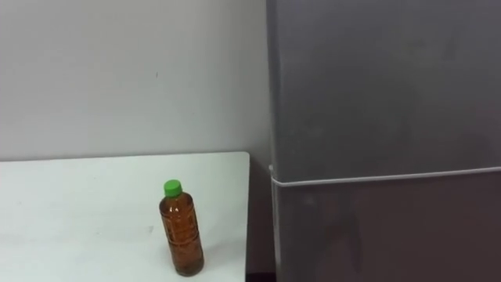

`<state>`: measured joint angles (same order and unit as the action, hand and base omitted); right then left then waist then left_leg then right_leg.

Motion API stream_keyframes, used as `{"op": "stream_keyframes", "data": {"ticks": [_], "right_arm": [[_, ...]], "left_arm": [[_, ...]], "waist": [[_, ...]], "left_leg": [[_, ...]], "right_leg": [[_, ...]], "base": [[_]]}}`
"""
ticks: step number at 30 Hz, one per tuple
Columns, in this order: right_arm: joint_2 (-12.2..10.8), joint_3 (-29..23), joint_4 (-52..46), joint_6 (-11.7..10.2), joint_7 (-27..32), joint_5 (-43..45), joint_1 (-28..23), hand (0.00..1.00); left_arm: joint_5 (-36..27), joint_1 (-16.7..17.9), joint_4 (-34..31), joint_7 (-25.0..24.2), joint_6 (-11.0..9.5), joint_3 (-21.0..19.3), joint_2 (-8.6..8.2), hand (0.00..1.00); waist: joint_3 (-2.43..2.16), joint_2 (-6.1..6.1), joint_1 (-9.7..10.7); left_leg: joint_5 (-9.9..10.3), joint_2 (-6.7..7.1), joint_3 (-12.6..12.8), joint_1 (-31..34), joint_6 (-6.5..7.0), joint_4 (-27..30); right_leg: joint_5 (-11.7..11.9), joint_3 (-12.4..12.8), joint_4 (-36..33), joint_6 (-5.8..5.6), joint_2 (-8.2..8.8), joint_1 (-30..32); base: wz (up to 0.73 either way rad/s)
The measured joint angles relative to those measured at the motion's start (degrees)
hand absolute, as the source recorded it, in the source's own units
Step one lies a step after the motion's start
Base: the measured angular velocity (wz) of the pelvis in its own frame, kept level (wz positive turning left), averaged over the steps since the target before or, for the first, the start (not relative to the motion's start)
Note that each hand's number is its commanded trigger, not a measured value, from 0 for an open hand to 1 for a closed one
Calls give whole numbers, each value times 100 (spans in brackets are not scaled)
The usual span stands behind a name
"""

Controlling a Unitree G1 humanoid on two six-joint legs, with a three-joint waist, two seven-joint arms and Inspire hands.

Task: Put the bottle in the upper fridge

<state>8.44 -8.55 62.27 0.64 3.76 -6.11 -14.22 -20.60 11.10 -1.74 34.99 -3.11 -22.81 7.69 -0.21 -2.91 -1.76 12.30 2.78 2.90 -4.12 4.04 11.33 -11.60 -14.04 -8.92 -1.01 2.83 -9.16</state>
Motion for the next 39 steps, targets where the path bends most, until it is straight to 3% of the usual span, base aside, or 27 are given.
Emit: {"op": "stream_keyframes", "data": {"ticks": [3,7,8,11,15,21,27,31,35,39], "right_arm": [[1,-4,-19,11,36,11,-9,0],[-25,-16,-30,13,47,125,13,0],[-38,-14,-62,13,46,164,7,0],[-39,-14,-76,11,42,163,11,0],[-23,-10,-76,8,40,131,93,0],[-29,34,37,19,-57,-38,220,0],[-40,60,131,26,-135,-58,351,0],[-63,165,302,70,-89,-31,574,0],[-87,182,440,64,-75,-62,676,0],[-79,182,480,59,-75,-64,703,0]], "left_arm": [[11,-15,-316,-106,4,0,1,0],[283,-205,-750,-197,35,6,19,0],[282,-318,-910,-220,36,35,59,0],[341,-430,-1336,-432,34,127,72,0],[413,-650,-1415,-727,47,294,74,0],[553,-1035,-1883,-1397,282,635,73,0],[355,-1320,-2232,-2121,465,1039,72,0],[205,-1443,-2242,-2612,563,1530,69,0],[-39,-1567,-2240,-3125,639,1841,-24,0],[-277,-1706,-2241,-3438,681,1887,-55,0]], "waist": [[2,-11,-1],[8,-32,170],[33,4,179],[39,-44,238],[30,-111,343],[12,-87,457],[51,-26,613],[59,-13,701],[50,-26,795],[26,-61,809]], "left_leg": [[0,-2,-1,-10,0,9],[6,16,-101,14,3,98],[12,18,-115,54,1,132],[12,17,-111,50,0,152],[11,18,-88,54,1,167],[7,4,-2,41,0,133],[8,3,28,52,0,87],[8,-3,27,69,0,82],[8,-6,46,51,0,53],[8,-12,91,36,0,39]], "right_leg": [[0,12,-20,0,0,-37],[2,-28,0,-2,5,-74],[2,-22,18,-2,3,-70],[2,-10,26,-1,3,-69],[-1,-9,34,-2,3,-67],[-2,126,34,-2,-8,-7],[-2,142,36,-2,-4,15],[-1,153,21,-2,-8,14],[-1,147,18,-2,-9,20],[-1,172,19,-2,-9,29]], "base": [[0],[14],[14],[1],[-1],[-8],[-2],[0],[-1],[-6]]}}
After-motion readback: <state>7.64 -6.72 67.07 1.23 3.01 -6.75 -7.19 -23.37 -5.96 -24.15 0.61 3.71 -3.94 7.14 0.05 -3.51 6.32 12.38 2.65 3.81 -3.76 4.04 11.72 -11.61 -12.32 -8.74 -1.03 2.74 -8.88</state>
